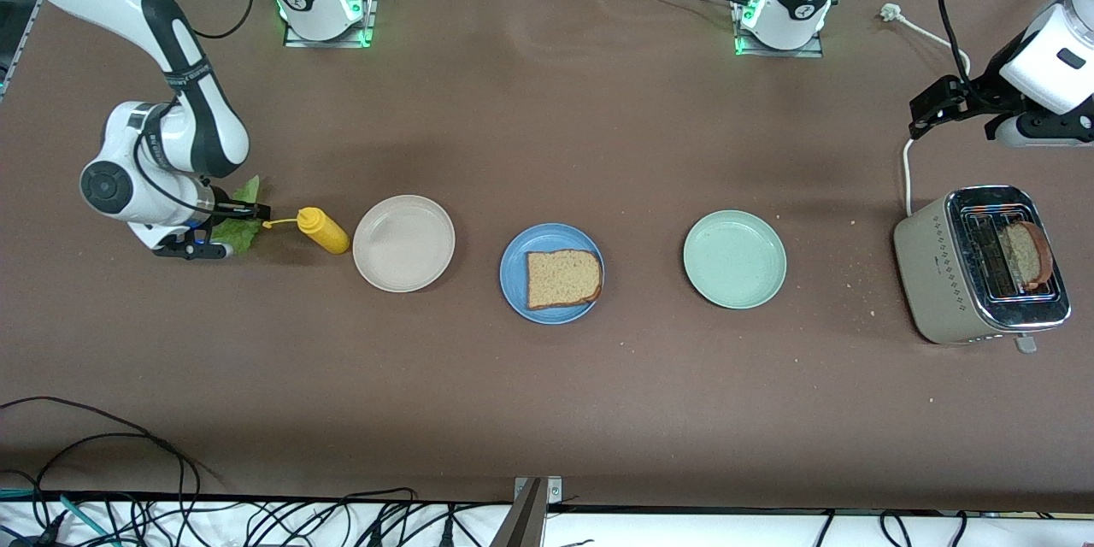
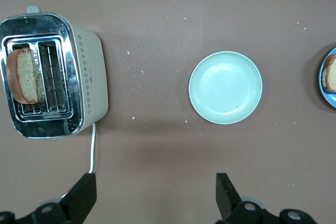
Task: Make sandwich in blue plate with both arms
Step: 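Grasp the green lettuce leaf with the right gripper and lift it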
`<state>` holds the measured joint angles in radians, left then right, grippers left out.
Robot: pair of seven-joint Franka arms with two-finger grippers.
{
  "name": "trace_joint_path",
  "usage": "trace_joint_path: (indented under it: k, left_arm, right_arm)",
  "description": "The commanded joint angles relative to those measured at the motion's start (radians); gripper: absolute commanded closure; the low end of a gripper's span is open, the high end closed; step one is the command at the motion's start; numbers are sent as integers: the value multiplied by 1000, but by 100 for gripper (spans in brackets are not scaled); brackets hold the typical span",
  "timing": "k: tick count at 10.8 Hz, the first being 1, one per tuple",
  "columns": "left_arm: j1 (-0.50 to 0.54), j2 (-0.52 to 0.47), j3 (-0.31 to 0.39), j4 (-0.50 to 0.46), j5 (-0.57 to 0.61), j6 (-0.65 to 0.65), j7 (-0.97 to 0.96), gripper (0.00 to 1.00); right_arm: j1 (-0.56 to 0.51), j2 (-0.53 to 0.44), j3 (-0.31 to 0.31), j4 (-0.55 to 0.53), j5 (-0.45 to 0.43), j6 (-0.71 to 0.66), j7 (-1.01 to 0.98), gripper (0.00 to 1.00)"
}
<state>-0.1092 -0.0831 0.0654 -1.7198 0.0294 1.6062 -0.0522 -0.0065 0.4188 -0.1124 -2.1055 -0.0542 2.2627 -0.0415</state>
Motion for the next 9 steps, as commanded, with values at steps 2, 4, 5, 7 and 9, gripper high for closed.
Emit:
trace_joint_path:
  k: [2,4,5,7,9]
  left_arm:
    - [6,32,1,48,32,-23,-9,0]
    - [6,34,-1,57,32,-23,-9,0]
    - [6,34,-1,57,32,-23,-9,0]
    - [3,34,-1,59,32,-23,-11,0]
    - [5,34,-1,59,30,-23,-11,0]
  right_arm:
    - [20,-6,22,238,-7,-335,6,78]
    - [58,-6,22,344,2,-477,9,78]
    - [87,-8,23,401,5,-542,20,78]
    - [156,-8,33,504,7,-655,86,78]
    - [247,-8,52,582,43,-730,202,78]
